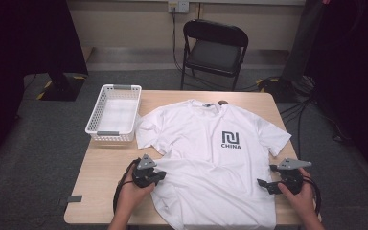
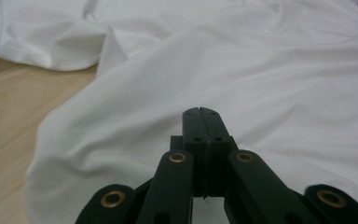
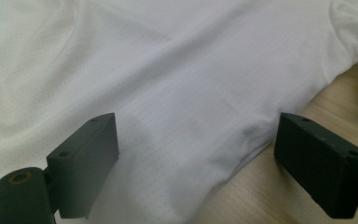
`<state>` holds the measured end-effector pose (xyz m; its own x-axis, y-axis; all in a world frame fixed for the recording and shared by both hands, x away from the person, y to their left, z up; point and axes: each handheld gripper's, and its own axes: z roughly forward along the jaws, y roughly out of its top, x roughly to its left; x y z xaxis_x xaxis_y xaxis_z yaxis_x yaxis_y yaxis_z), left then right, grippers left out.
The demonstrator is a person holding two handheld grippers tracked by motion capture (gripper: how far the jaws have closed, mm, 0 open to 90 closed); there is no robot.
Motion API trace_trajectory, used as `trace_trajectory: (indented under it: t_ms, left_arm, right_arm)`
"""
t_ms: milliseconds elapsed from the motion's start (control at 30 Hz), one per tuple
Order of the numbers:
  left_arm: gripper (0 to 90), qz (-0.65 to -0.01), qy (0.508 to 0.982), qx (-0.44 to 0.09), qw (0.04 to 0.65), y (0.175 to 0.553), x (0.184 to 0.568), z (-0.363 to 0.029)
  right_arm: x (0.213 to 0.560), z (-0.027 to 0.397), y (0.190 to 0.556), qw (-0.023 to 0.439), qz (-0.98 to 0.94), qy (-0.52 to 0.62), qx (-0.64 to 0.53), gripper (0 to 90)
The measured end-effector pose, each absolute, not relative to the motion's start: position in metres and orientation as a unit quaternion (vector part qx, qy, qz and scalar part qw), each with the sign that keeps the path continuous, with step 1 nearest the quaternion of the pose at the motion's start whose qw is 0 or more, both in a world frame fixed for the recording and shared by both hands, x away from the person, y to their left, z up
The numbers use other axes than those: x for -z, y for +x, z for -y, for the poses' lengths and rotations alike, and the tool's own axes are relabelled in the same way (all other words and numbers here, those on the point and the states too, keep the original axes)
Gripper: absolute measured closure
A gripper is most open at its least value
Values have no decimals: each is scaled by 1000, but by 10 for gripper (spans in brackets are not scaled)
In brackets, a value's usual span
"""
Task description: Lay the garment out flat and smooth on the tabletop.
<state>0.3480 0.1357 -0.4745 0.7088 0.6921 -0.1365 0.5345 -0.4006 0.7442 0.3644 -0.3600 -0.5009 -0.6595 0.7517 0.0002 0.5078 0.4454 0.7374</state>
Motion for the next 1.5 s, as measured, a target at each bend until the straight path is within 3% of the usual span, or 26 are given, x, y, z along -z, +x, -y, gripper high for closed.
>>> trace_trajectory:
  t_ms: [167,367,567,633,667,733,1400,1500]
  left_arm:
    - [696,-389,818,-113,407,328,473,-154]
    - [707,-410,823,-106,378,304,484,-185]
    - [656,-405,824,-98,384,307,490,-180]
    - [675,-392,832,-105,379,309,490,-177]
    - [785,-378,841,-107,371,308,490,-175]
    - [897,-375,850,-110,354,306,487,-173]
    - [896,-400,835,-93,365,283,476,-206]
    - [677,-416,816,-107,388,287,476,-205]
  right_arm:
    - [501,360,364,166,-834,378,-367,124]
    - [501,360,364,166,-834,378,-367,124]
    - [501,360,364,166,-834,378,-367,124]
    - [501,360,364,166,-834,378,-367,124]
    - [501,360,364,166,-834,378,-367,124]
    - [501,360,364,166,-834,378,-367,124]
    - [501,360,364,166,-834,378,-367,124]
    - [501,360,364,166,-834,378,-367,124]
